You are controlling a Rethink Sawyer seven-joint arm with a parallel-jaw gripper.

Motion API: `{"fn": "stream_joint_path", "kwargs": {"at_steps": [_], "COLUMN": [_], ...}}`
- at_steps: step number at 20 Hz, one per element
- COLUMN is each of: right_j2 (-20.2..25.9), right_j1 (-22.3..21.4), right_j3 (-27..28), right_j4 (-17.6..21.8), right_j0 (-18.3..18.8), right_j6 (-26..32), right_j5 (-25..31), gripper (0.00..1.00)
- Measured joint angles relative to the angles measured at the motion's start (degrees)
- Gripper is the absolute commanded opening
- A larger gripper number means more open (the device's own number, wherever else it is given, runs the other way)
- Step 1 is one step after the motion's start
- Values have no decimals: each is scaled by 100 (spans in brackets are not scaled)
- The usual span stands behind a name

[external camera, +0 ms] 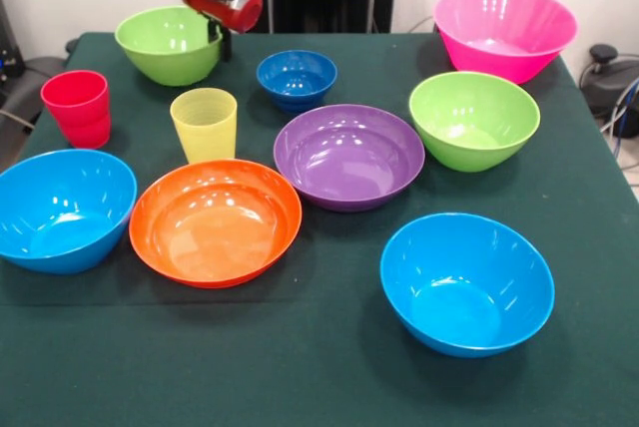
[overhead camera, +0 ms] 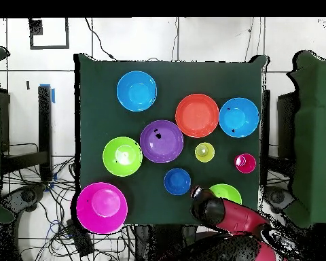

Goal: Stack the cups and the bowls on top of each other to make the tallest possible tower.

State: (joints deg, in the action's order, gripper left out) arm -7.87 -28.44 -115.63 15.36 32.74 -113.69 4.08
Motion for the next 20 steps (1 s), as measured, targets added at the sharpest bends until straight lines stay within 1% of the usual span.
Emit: {"fn": "stream_joint_path", "kwargs": {"at_steps": [6,14,20], "right_j2": [-98,-150,-141], "right_j1": [-20,-42,-150], "right_j3": [2,0,-37], "right_j4": [0,1,46], "right_j0": [-58,-71,21], "right_j6": [0,0,0], "right_j5": [-118,-131,-133], "gripper": [0,0,0]}}
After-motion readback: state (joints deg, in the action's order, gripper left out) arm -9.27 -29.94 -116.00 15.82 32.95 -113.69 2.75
